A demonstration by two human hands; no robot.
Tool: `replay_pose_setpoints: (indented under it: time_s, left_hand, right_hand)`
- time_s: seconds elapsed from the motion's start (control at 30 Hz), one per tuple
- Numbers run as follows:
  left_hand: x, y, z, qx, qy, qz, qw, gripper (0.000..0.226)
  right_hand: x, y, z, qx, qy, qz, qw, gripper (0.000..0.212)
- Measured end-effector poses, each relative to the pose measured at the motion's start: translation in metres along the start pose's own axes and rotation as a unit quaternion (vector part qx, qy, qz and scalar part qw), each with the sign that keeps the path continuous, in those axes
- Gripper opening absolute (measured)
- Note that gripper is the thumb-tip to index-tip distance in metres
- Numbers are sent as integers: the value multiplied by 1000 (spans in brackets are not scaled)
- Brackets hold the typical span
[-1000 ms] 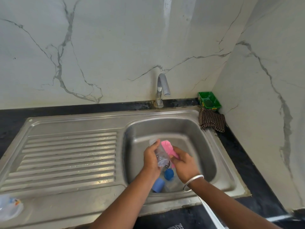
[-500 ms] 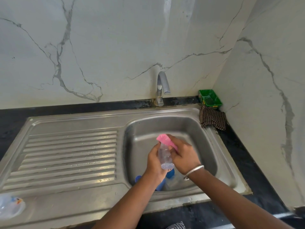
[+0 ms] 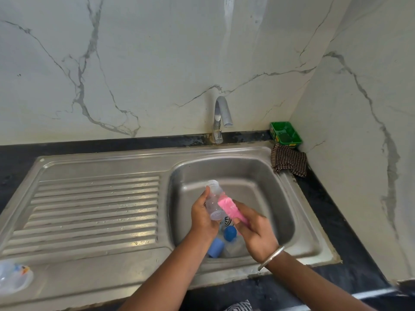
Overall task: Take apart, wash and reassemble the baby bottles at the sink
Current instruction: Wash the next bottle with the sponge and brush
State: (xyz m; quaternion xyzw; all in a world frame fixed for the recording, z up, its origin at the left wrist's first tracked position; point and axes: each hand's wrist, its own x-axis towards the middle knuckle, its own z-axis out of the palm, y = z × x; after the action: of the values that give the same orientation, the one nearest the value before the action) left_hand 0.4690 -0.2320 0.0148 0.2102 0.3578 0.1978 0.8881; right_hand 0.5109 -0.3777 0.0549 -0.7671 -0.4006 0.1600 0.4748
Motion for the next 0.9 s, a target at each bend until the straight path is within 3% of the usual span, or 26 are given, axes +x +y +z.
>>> replay_pose_setpoints:
  time_s: [0.1,0.27,0.47,0.53,0.63,0.8,0.9]
  left_hand:
    - [-3,-5,5,1,-16,-18,1000,33]
    - [-11,-13,8,56,-7,-51,997,25]
    - [-10,-7,16,39,4,-64,997,43]
    - [-11,-4,20,42,-28,-50,997,51]
    - [-10,5,22,45,-59,-37,997,33]
    - [-10,13,19,7,-48,-28,998,31]
    - [-12,8,16,-2,-59,-40,997,32]
  right_hand:
    - [8,1,-1,-48,7,-23,999,50]
    - [38,-7,2,-135,11,34,990,53]
    - [48,-10,1,-71,42,118,990,45]
    - [42,-11,0,-35,55,140,988,42]
    - [27,-17,-2,-23,36,91,995,43]
    - [5,-21,-6,7,17,28,999,43]
    - [11,-22,-7,-31,13,2,999,41]
